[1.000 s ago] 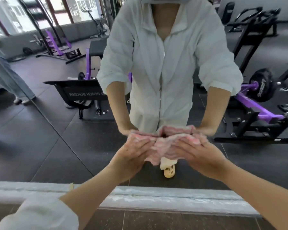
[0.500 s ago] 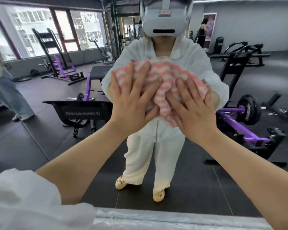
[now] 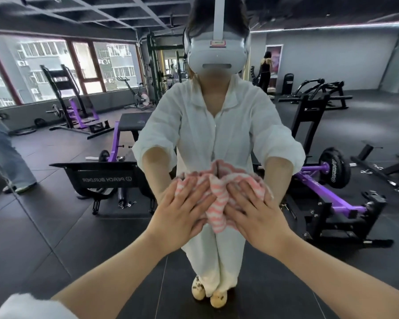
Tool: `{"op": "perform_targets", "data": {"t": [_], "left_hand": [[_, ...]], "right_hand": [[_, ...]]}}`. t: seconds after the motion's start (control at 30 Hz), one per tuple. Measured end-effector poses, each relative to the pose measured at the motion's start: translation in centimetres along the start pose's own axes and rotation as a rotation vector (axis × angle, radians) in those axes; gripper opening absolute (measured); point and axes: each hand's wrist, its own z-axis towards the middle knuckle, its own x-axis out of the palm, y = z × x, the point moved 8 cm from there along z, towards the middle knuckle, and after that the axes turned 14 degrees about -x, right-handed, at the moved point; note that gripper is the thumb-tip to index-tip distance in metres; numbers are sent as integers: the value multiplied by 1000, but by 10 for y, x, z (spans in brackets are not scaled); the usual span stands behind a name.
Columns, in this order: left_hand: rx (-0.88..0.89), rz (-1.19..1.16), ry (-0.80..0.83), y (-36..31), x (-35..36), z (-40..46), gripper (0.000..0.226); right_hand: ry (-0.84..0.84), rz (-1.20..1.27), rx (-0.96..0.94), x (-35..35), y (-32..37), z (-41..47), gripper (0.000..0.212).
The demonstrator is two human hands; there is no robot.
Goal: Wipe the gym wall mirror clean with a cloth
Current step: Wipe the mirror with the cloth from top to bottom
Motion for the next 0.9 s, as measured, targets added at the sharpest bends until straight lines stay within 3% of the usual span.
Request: {"op": "perform_targets", "data": {"t": [0.13,0.27,0.5,0.67,0.77,0.9], "left_hand": [[22,-25,-3,-6,2,-12,78],[81,6,59,-11,14,-33,78],[172,33,171,-22,33,-71,78],[204,67,313,-33,45,-96,105],[268,127,421,-41,57,-114,113],[431,237,762,-51,81,-166,108]], "right_hand": [[36,10,-16,4,13,-6,44],[53,59,-18,8,28,-13,35],[188,96,-80,24,65,-34,41],[245,70,-165,30,85,-45,44],[386,46,-249,45,104,-63,55],[698,38,-420,70,135,-103,79]]}}
